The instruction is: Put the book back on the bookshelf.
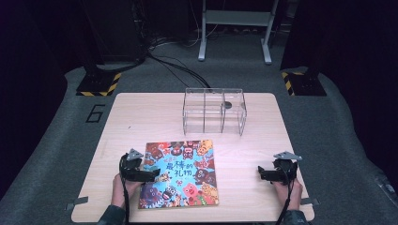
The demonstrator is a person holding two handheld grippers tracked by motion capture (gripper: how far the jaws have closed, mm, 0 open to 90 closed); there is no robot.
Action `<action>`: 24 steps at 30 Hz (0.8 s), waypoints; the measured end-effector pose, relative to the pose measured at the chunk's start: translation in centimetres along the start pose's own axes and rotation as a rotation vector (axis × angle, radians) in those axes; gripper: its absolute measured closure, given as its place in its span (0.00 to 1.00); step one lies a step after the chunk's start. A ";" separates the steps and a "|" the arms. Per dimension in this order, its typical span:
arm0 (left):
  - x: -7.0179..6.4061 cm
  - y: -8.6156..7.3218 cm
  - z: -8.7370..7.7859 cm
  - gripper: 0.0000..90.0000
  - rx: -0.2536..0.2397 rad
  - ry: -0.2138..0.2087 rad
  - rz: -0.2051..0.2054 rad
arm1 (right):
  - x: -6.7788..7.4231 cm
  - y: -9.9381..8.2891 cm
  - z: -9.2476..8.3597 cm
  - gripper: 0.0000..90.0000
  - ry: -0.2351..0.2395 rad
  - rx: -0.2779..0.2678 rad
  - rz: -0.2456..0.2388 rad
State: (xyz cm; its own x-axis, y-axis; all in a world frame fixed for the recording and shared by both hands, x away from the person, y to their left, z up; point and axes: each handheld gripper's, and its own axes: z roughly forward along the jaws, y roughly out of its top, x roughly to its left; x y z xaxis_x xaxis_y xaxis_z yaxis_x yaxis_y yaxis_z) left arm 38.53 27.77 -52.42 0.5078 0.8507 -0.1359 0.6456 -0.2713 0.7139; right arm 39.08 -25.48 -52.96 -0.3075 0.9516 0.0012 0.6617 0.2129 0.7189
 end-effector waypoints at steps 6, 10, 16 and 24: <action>-1.1 -0.7 -0.1 0.00 -0.006 0.014 0.012 | 0.0 0.0 0.0 0.01 0.000 0.000 -0.003; -1.8 -0.9 -0.1 0.00 -0.018 0.039 0.016 | 0.0 0.0 0.0 0.01 0.000 -0.001 -0.006; -2.5 -1.2 0.0 0.00 -0.042 0.073 -0.022 | 0.1 0.0 -0.1 0.01 0.000 -0.005 0.011; -2.9 -1.1 0.1 0.00 -0.035 0.090 -0.031 | 0.1 0.0 0.0 0.01 0.003 -0.008 0.010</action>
State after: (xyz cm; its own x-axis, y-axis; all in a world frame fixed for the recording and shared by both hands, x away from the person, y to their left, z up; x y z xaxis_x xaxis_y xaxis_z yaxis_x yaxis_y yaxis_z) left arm 36.38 25.51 -52.89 0.4335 0.8959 -0.0976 0.6390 -0.2292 0.7343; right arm 39.03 -25.35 -52.94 -0.3025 0.9531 0.0102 0.6594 0.2015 0.7242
